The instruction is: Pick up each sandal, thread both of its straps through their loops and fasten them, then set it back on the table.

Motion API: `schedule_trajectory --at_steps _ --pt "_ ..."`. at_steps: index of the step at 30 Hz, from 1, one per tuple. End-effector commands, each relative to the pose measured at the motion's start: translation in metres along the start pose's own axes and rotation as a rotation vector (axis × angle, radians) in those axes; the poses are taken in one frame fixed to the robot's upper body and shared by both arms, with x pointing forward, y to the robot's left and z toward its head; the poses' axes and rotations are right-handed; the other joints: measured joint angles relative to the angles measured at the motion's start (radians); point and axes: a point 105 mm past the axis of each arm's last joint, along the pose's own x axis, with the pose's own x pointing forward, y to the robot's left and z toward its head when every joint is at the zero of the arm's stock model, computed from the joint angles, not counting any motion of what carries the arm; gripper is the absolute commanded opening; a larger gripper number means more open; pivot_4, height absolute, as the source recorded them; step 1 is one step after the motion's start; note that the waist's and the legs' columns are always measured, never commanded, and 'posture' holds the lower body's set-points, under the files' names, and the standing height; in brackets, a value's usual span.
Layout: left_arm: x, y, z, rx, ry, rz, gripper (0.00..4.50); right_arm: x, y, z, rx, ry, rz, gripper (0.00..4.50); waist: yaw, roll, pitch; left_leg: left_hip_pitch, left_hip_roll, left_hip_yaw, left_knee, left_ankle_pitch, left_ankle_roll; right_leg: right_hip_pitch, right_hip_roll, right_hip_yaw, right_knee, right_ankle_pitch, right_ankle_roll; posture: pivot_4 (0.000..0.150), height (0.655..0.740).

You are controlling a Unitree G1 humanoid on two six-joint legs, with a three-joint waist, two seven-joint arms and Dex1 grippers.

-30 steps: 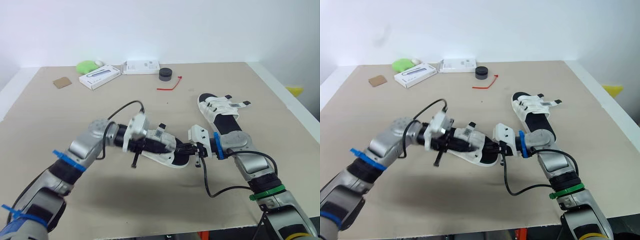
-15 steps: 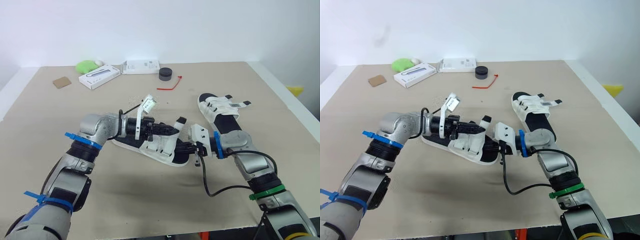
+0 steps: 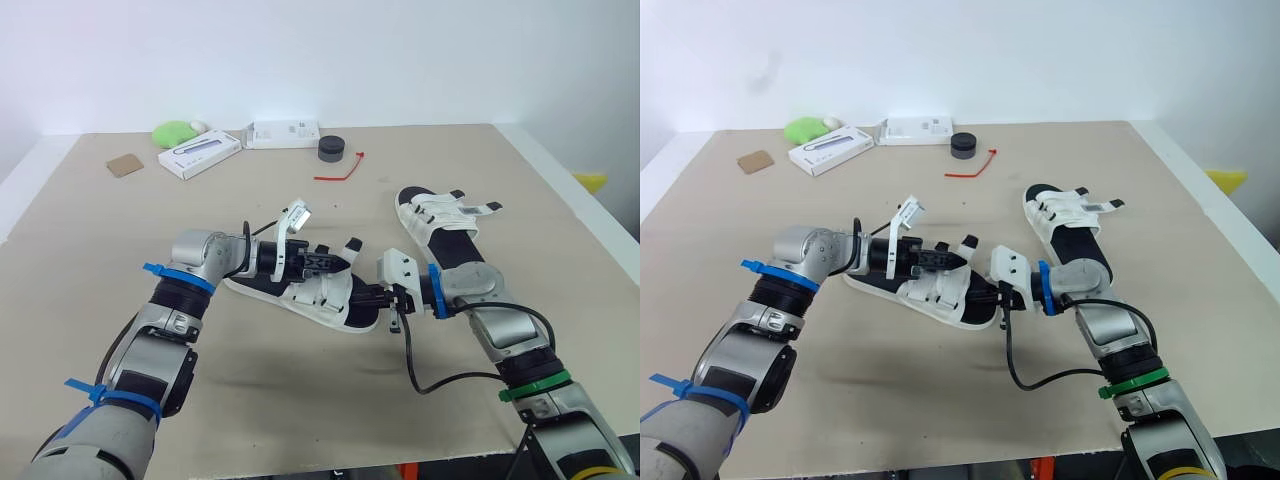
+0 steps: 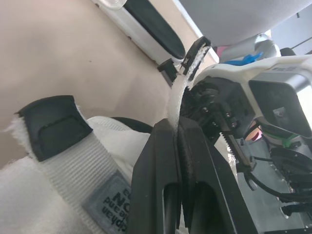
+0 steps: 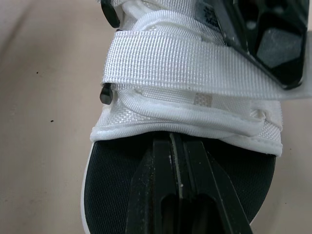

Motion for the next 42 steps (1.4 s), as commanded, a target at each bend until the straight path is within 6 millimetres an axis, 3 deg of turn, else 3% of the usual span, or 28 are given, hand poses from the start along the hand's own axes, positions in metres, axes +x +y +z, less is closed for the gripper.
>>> schedule_trajectory --at_steps 1,5,8,10,11,13,18,22,27,30,31,33,37,40,42 --pt "-0.003 0.001 0.005 0.053 0.011 0.033 0.09 0.002 0.004 0.002 -0.014 0.002 0.025 0.0 0.0 0.0 0.0 0.0 0.0 0.0 0.0 0.0 0.0 0.0 0.0 0.0 0.0 0.0 0.0 0.15 0.74" --pt "-0.004 -0.002 0.007 0.119 0.005 0.028 1.26 0.002 0.004 0.002 -0.013 0.003 0.025 0.0 0.0 0.0 0.0 0.0 0.0 0.0 0.0 0.0 0.0 0.0 0.0 0.0 0.0 0.0 0.0 0.15 0.74" --pt "-0.008 -0.005 0.012 0.218 -0.008 0.025 2.71 0.001 0.004 0.002 -0.012 0.004 0.025 0.0 -0.001 0.0 0.0 0.0 0.0 0.0 0.0 0.0 -0.001 0.0 0.0 0.0 0.0 0.0 0.0 0.15 0.74" --pt "-0.012 -0.009 0.021 0.279 -0.047 0.025 3.42 0.001 0.005 0.002 -0.011 0.003 0.026 0.0 -0.001 0.0 0.0 0.0 0.0 0.0 0.0 0.0 -0.001 0.0 0.0 0.0 0.0 0.0 0.0 0.15 0.74" --pt "-0.014 -0.01 0.026 0.336 -0.059 0.031 4.02 0.001 0.005 0.002 -0.01 0.003 0.027 0.0 -0.001 0.0 0.0 0.0 0.0 0.0 0.0 0.0 -0.001 0.0 0.0 0.0 0.0 0.0 0.0 0.15 0.74" --pt "-0.017 -0.012 0.032 0.424 -0.076 0.038 4.48 0.001 0.005 0.002 -0.009 0.004 0.028 0.0 -0.001 0.0 0.0 0.0 0.0 0.0 0.0 0.0 -0.001 0.0 0.0 0.0 0.0 0.0 0.0 0.15 0.74" --pt "-0.026 -0.024 0.053 0.874 -0.118 0.07 4.48 0.002 0.005 0.001 -0.007 0.003 0.029 0.0 0.0 0.0 0.0 0.0 0.0 0.0 0.0 0.0 -0.001 0.0 0.0 0.0 0.0 0.0 0.0 0.15 0.74" --pt "-0.022 -0.049 0.055 1.169 -0.19 -0.047 4.48 0.003 0.005 0.002 -0.007 0.001 0.033 0.0 0.001 0.0 0.0 -0.001 0.0 0.0 0.0 -0.001 -0.002 0.0 -0.001 0.0 -0.001 0.002 -0.003 0.15 0.74" --pt "-0.006 -0.067 0.038 1.186 -0.147 -0.217 4.48 0.004 0.005 0.002 -0.007 0.0 0.032 0.0 0.0 0.0 0.0 -0.004 0.0 0.003 0.0 -0.001 -0.001 0.0 0.0 0.002 -0.001 0.002 -0.002 0.15 0.74" --pt "0.0 -0.062 0.025 1.16 -0.081 -0.26 4.48 0.003 0.005 0.002 -0.008 0.001 0.03 0.0 0.0 0.0 0.0 -0.004 0.0 0.004 0.0 -0.001 -0.001 0.0 0.0 0.002 -0.001 -0.001 0.001 0.15 0.74" --pt "0.001 -0.058 0.023 1.137 -0.065 -0.257 3.92 0.003 0.005 0.002 -0.008 0.001 0.03 0.0 0.0 0.0 0.0 -0.004 0.0 0.004 0.0 -0.001 0.0 0.0 0.0 0.002 -0.001 -0.001 0.002 0.15 0.74" --pt "0.002 -0.052 0.022 1.116 -0.046 -0.235 3.31 0.003 0.005 0.002 -0.007 0.001 0.028 0.0 0.0 0.0 0.0 -0.004 0.0 0.004 0.0 -0.001 0.0 0.0 0.0 0.002 -0.001 -0.001 0.002 0.15 0.74" --pt "0.007 -0.038 0.028 1.085 -0.037 -0.172 1.31 0.002 0.006 0.001 -0.004 0.002 0.026 0.0 0.001 0.0 0.0 -0.003 0.0 0.003 0.0 -0.001 0.0 0.0 0.0 0.002 -0.001 -0.001 0.002 0.15 0.74" --pt "0.008 -0.035 0.031 1.054 -0.053 -0.166 0.05 0.002 0.007 0.001 -0.002 0.001 0.024 0.0 0.0 0.0 0.0 -0.003 0.0 0.003 0.0 -0.002 0.0 0.0 0.0 0.002 -0.001 -0.001 0.001 0.15 0.74" --pt "0.01 -0.032 0.03 1.053 -0.039 -0.163 0.05 0.002 0.006 0.001 -0.001 0.002 0.023 0.0 0.0 0.0 0.0 -0.003 0.0 0.003 0.0 -0.002 0.001 0.0 0.001 0.002 -0.001 -0.001 0.001 0.15 0.74"
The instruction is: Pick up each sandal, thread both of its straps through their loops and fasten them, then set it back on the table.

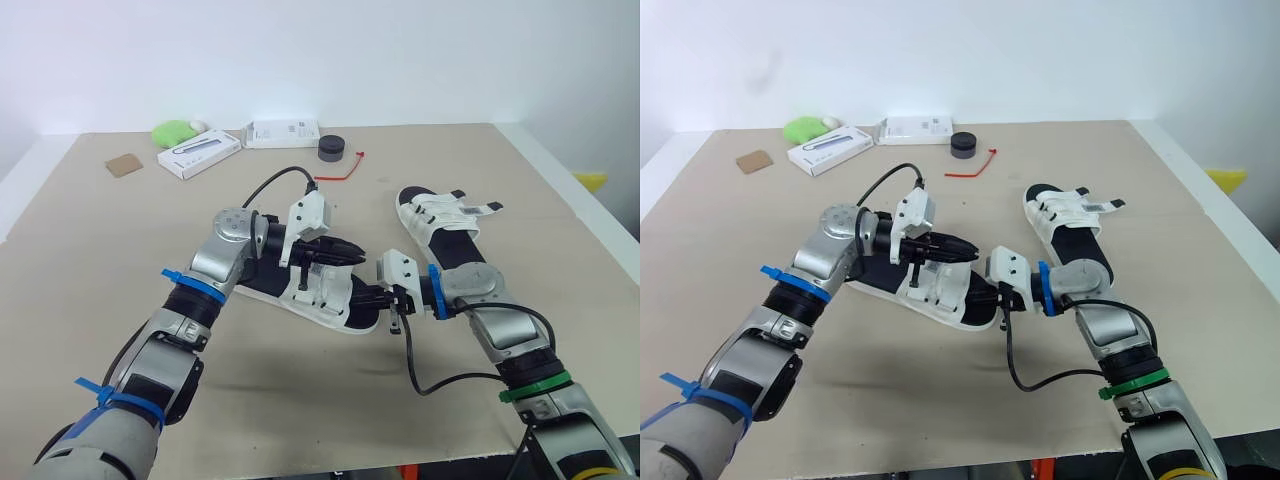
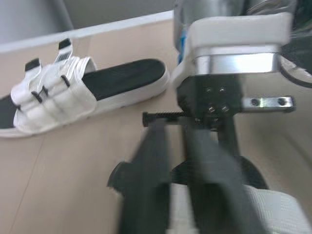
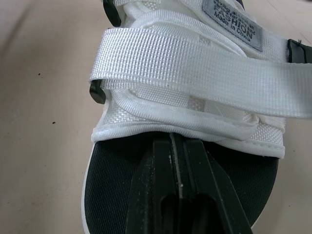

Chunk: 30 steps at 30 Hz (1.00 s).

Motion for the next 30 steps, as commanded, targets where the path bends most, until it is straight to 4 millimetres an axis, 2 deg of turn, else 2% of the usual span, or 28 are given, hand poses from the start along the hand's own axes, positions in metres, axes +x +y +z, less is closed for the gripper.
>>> schedule_trajectory --at_steps 1,6,10,16,21,24,27,30 --pt "0.002 0.008 0.008 0.037 0.0 0.012 0.05 0.002 0.004 0.0 -0.003 0.002 0.014 0.0 0.0 0.0 0.0 0.0 0.0 0.0 0.0 0.0 0.0 0.0 0.0 0.0 0.0 0.0 0.0 0.15 0.74" --pt "0.007 0.006 -0.014 -0.027 0.078 -0.006 0.05 0.004 0.004 0.001 -0.006 0.0 0.018 0.0 0.0 0.0 0.0 0.0 0.0 0.0 0.0 0.0 0.0 0.0 0.0 0.0 0.0 0.0 0.0 0.15 0.74" --pt "-0.002 0.006 -0.036 -0.051 0.207 -0.004 0.05 0.004 0.004 0.001 -0.009 -0.001 0.019 0.0 0.0 0.0 0.0 0.0 0.0 0.0 0.0 0.0 0.0 0.0 0.001 0.0 0.0 0.0 0.0 0.15 0.74" --pt "-0.012 0.002 -0.053 -0.1 0.3 -0.023 0.05 0.003 0.004 0.001 -0.009 0.001 0.019 0.0 -0.001 0.0 0.0 0.0 0.0 0.001 0.0 0.0 0.0 0.001 0.001 0.001 0.001 0.0 0.001 0.15 0.74" --pt "-0.013 0.006 -0.067 -0.156 0.359 0.035 0.05 0.004 0.005 0.001 -0.011 -0.001 0.021 0.0 -0.001 0.0 0.0 0.0 0.0 0.001 0.0 0.0 0.0 0.002 0.001 0.001 0.001 0.0 0.001 0.15 0.74" --pt "-0.012 0.012 -0.058 -0.155 0.321 0.064 0.05 0.004 0.004 0.001 -0.012 -0.002 0.021 0.0 -0.001 0.0 0.0 0.001 0.0 0.001 0.0 0.0 0.0 0.002 0.001 0.001 0.001 0.0 0.001 0.15 0.74" --pt "-0.014 0.027 -0.027 -0.162 0.183 0.123 0.05 0.005 0.005 0.001 -0.014 -0.003 0.023 0.0 -0.001 0.0 0.0 0.001 0.0 0.001 0.0 0.0 0.0 0.002 0.001 0.001 0.001 0.0 0.001 0.15 0.74" --pt "-0.031 0.038 0.011 -0.124 0.062 0.169 0.05 0.005 0.005 0.001 -0.012 -0.004 0.021 0.0 -0.002 0.0 0.0 0.001 0.001 0.001 0.0 0.0 0.0 0.001 0.001 0.001 0.001 0.0 0.001 0.15 0.74"
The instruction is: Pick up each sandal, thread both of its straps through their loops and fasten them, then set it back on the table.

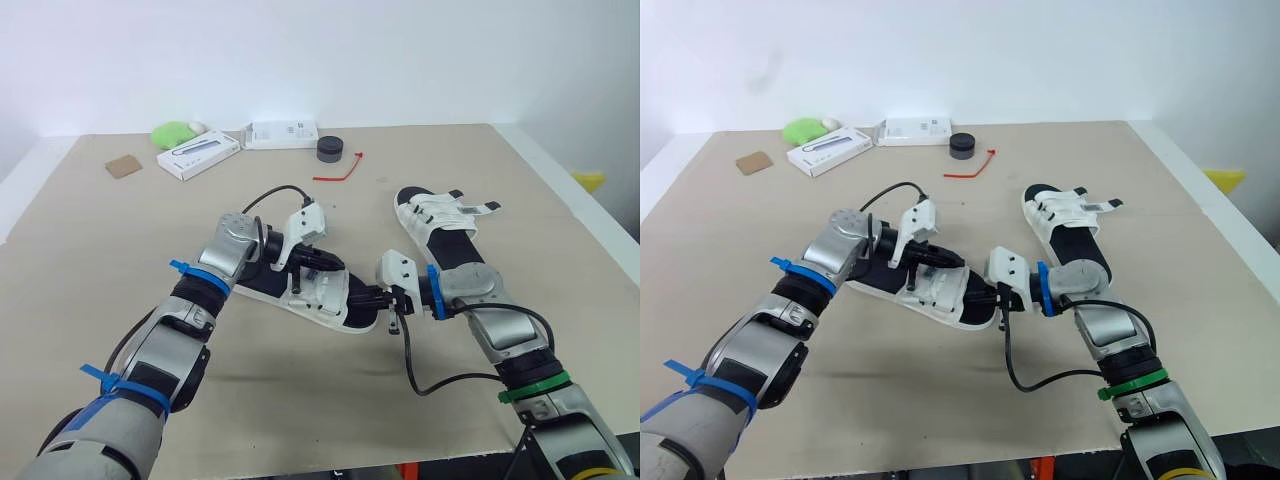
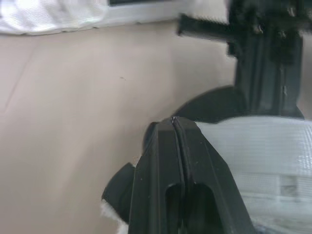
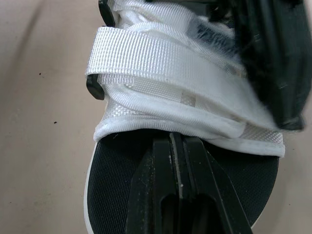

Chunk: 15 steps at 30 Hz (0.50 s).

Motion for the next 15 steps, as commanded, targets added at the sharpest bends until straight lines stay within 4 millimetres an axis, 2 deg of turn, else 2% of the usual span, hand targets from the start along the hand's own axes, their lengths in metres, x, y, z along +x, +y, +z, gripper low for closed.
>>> schedule_trajectory --at_steps 1,3,7,8,10,15 --pt "-0.033 0.01 0.056 0.096 -0.152 0.061 0.05 0.003 0.005 0.001 -0.009 -0.002 0.025 0.0 -0.001 0.0 0.0 0.0 0.0 0.0 0.0 0.0 0.0 -0.001 0.0 0.0 0.0 0.0 0.0 0.15 0.74" --pt "-0.047 0.009 0.061 0.147 -0.151 0.089 0.05 0.003 0.006 0.0 -0.007 -0.002 0.028 0.0 -0.002 0.0 0.0 0.0 0.001 0.0 0.0 0.0 0.0 -0.002 0.001 0.0 0.0 0.0 -0.001 0.15 0.74" --pt "-0.079 0.008 0.055 0.133 -0.178 0.176 0.05 0.004 0.008 0.0 -0.002 -0.005 0.031 0.0 -0.001 0.0 0.0 0.002 0.001 -0.001 0.0 0.0 0.0 -0.002 0.0 -0.001 0.0 0.0 -0.001 0.15 0.74" --pt "-0.084 0.009 0.052 0.129 -0.177 0.203 0.28 0.005 0.008 0.0 -0.001 -0.006 0.033 0.0 -0.001 0.0 0.0 0.003 0.001 -0.001 0.0 0.0 0.0 -0.002 0.0 -0.001 0.001 0.0 -0.001 0.15 0.74" --pt "-0.095 0.009 0.038 0.126 -0.148 0.239 0.87 0.005 0.009 0.0 0.0 -0.009 0.035 0.0 0.0 0.0 0.0 0.003 0.001 -0.001 0.0 0.0 0.0 -0.002 -0.001 -0.001 0.001 0.0 -0.001 0.15 0.74" --pt "-0.117 0.003 -0.004 0.17 -0.014 0.266 3.32 0.005 0.006 0.0 0.006 -0.014 0.034 0.0 -0.001 0.0 0.0 0.003 0.001 -0.002 0.0 0.0 0.0 -0.002 -0.001 -0.002 0.0 0.003 -0.006 0.15 0.74"
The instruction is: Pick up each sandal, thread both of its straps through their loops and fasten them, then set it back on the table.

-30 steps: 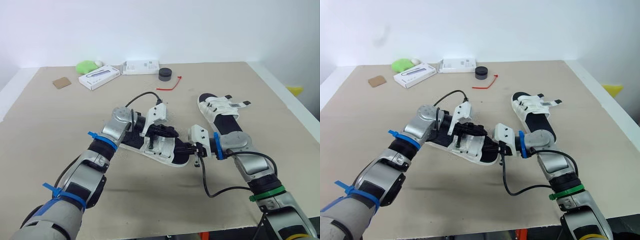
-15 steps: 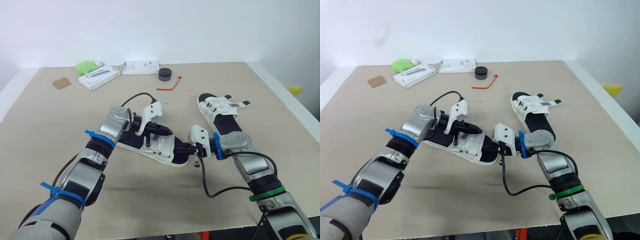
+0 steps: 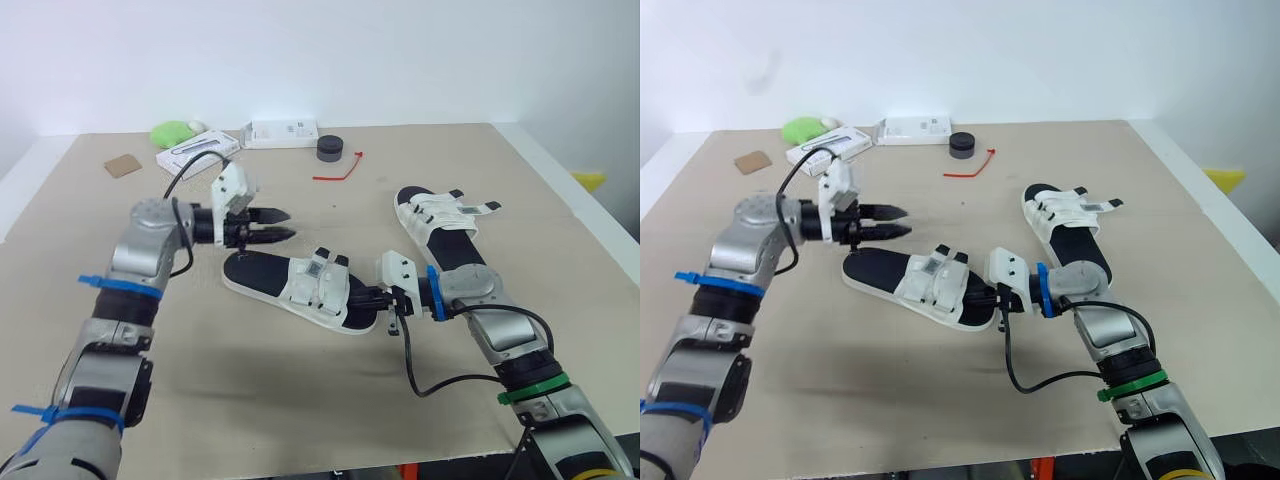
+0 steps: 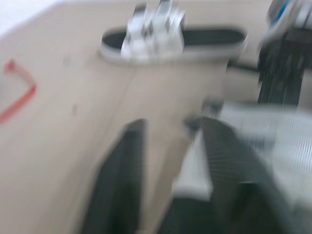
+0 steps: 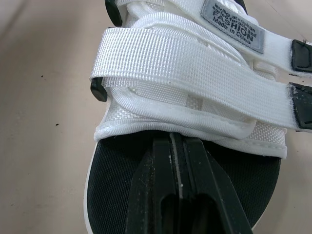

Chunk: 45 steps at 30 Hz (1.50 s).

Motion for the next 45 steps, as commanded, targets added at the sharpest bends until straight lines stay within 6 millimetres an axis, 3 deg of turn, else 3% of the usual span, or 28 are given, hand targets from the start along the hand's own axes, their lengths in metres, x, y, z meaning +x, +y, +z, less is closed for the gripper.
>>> schedule_trajectory --at_steps 1,2,3,12,23,26,27,29,30,35,38,42,45 --pt "-0.017 0.001 -0.007 0.119 0.041 0.018 3.77 0.003 0.005 0.0 0.001 -0.004 0.028 0.0 0.0 0.0 0.0 0.0 0.0 0.0 0.0 0.0 0.0 0.0 0.0 0.0 0.0 0.0 -0.001 0.15 0.74" --pt "-0.018 -0.002 -0.014 0.145 0.067 0.004 4.32 0.003 0.004 0.0 0.0 -0.004 0.027 0.0 0.001 0.0 0.0 0.0 0.0 0.0 0.0 0.0 0.0 0.0 0.0 0.0 0.0 0.0 -0.001 0.15 0.74" --pt "-0.017 -0.005 -0.019 0.173 0.082 -0.011 4.47 0.003 0.004 0.0 0.0 -0.004 0.027 0.0 0.003 0.0 0.0 0.0 0.0 0.0 0.0 0.0 0.0 0.0 0.0 -0.001 0.0 0.0 -0.001 0.15 0.74" --pt "0.015 -0.02 -0.036 0.282 0.108 -0.139 4.47 0.002 0.002 0.001 -0.004 -0.002 0.02 0.0 0.004 0.0 0.0 -0.002 -0.002 0.0 0.0 0.0 0.0 0.0 -0.002 -0.001 0.0 0.0 -0.001 0.15 0.74" --pt "0.051 -0.023 -0.013 0.277 -0.015 -0.227 4.47 -0.001 0.002 0.0 -0.003 0.004 0.007 0.0 0.003 0.0 0.0 -0.004 -0.002 0.001 0.001 0.0 0.0 0.0 -0.002 -0.001 -0.001 0.0 -0.001 0.15 0.74" --pt "0.053 -0.024 -0.013 0.231 -0.029 -0.246 3.77 -0.001 0.002 0.001 0.006 -0.001 0.007 0.0 0.003 0.0 0.0 -0.004 -0.002 0.001 0.001 0.0 0.0 0.0 -0.002 -0.001 -0.001 0.0 -0.001 0.15 0.74" --pt "0.054 -0.023 -0.012 0.21 -0.038 -0.242 3.22 -0.002 0.002 0.002 0.008 -0.003 0.006 0.5 0.003 0.0 0.0 -0.004 -0.002 0.0 0.001 0.0 0.0 0.0 -0.001 -0.001 -0.001 0.0 -0.001 0.15 0.74" --pt "0.055 -0.021 -0.01 0.173 -0.055 -0.225 2.52 -0.002 0.002 0.003 0.013 -0.016 0.006 0.88 0.003 0.0 0.0 -0.003 -0.002 0.0 0.001 0.0 0.0 0.0 -0.001 -0.001 -0.001 0.0 0.0 0.15 0.74" --pt "0.055 -0.02 -0.01 0.159 -0.061 -0.217 1.99 -0.002 0.003 0.004 0.015 -0.023 0.006 1.44 0.003 0.0 0.0 -0.003 -0.002 0.0 0.001 0.0 0.0 0.0 -0.001 -0.001 -0.001 0.0 0.0 0.15 0.74" --pt "0.055 -0.01 -0.009 0.071 -0.083 -0.145 0.03 -0.012 0.004 0.019 0.062 -0.102 -0.002 3.39 0.003 0.0 0.0 -0.003 -0.002 -0.001 0.001 0.0 0.001 0.0 -0.001 -0.001 -0.001 0.0 0.0 0.15 0.74" --pt "0.05 -0.004 -0.009 0.053 -0.083 -0.1 0.0 -0.03 0.005 0.033 0.056 -0.165 -0.023 4.47 0.004 0.0 0.0 -0.004 -0.003 -0.003 0.001 0.0 0.001 -0.001 -0.002 -0.002 -0.001 0.0 0.0 0.15 0.74" --pt "0.039 0.006 -0.007 0.054 -0.082 0.007 0.0 -0.053 0.008 0.047 0.032 -0.223 -0.041 4.47 0.004 0.0 0.0 -0.004 -0.003 -0.003 0.001 -0.001 0.002 -0.001 -0.002 -0.002 -0.001 0.0 0.0 0.15 0.74" --pt "0.027 0.011 -0.007 0.074 -0.069 0.099 0.0 -0.053 0.005 0.06 -0.011 -0.274 -0.074 4.47 0.0 0.0 0.0 -0.005 -0.002 -0.003 0.001 -0.002 0.002 -0.002 -0.002 -0.002 -0.001 0.0 0.001 0.15 0.74"
